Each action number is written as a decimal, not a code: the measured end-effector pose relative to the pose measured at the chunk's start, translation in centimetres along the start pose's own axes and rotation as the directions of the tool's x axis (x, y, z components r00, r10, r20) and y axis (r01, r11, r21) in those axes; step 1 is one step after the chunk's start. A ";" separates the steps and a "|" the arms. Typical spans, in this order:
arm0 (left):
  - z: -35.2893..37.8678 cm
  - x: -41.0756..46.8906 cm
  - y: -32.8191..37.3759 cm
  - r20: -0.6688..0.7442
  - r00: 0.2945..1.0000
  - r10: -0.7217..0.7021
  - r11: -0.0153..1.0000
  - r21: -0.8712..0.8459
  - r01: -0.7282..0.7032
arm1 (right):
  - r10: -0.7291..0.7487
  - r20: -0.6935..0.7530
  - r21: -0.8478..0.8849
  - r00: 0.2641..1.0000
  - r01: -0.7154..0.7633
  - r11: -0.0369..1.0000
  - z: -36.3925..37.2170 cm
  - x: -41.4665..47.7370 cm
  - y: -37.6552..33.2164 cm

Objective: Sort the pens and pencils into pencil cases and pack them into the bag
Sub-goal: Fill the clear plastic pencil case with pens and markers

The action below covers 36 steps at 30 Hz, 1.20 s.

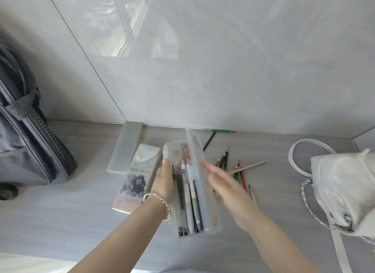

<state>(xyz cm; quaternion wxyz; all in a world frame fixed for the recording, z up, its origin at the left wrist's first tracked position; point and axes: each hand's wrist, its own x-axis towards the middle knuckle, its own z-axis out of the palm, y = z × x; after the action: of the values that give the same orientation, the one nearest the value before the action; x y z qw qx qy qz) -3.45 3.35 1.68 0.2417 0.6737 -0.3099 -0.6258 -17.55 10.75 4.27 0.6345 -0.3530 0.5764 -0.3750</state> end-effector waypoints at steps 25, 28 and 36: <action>-0.4 -1.0 0.3 0.156 0.927 0.341 0.796 0.476 -0.373 | 0.129 -0.249 0.249 0.960 -0.066 0.966 1.7 1.0 2.1; -0.3 -1.5 0.2 0.249 0.925 0.286 0.771 0.514 -0.376 | 0.094 -0.315 0.269 0.944 -0.006 0.963 2.4 1.4 2.0; -3.1 -0.6 1.5 0.085 0.957 0.276 0.832 0.479 -0.282 | 0.004 0.004 -0.036 1.000 -0.004 0.999 3.7 2.2 0.2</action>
<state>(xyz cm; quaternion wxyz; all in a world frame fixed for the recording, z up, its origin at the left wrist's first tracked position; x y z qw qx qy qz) -0.52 2.59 3.48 0.1514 0.6564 -0.5533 -0.4900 -13.74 8.90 3.41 0.6298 -0.3641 0.5825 -0.3625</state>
